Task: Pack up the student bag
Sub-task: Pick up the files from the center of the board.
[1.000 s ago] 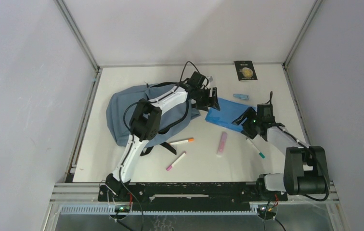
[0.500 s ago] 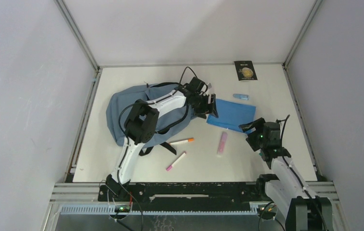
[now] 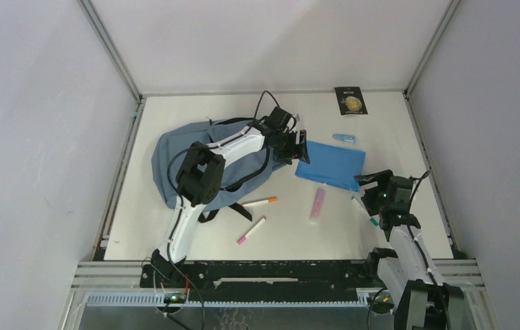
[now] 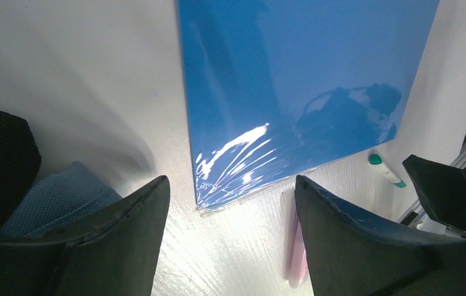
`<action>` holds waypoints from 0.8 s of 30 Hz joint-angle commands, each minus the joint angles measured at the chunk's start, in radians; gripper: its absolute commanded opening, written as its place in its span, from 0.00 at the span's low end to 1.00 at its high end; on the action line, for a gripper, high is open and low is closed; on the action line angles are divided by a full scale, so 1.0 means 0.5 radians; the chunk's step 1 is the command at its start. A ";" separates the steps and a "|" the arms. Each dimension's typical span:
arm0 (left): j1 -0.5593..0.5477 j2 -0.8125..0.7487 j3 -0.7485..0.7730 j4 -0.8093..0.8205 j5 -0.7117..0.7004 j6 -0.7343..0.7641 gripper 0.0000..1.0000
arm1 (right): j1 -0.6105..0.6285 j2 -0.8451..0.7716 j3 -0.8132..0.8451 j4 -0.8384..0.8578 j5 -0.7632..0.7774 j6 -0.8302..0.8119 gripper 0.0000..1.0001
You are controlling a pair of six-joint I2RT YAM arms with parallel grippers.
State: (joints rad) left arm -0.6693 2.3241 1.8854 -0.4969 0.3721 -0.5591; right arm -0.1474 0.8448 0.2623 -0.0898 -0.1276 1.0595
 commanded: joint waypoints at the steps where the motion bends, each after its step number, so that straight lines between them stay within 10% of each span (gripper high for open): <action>1: 0.009 -0.077 0.084 0.000 0.008 0.031 0.79 | -0.163 -0.133 0.019 -0.196 -0.012 -0.139 0.91; 13: 0.023 -0.095 0.070 0.004 -0.004 0.036 0.79 | -0.260 -0.026 -0.038 -0.448 -0.104 -0.205 0.92; 24: 0.053 -0.087 0.080 0.003 0.010 0.019 0.79 | 0.184 0.090 -0.060 -0.255 -0.189 -0.070 0.92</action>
State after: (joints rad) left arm -0.6510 2.3241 1.8854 -0.5030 0.3706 -0.5583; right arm -0.1192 0.8509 0.2535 -0.2356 -0.2092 0.9939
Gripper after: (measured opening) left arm 0.789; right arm 0.923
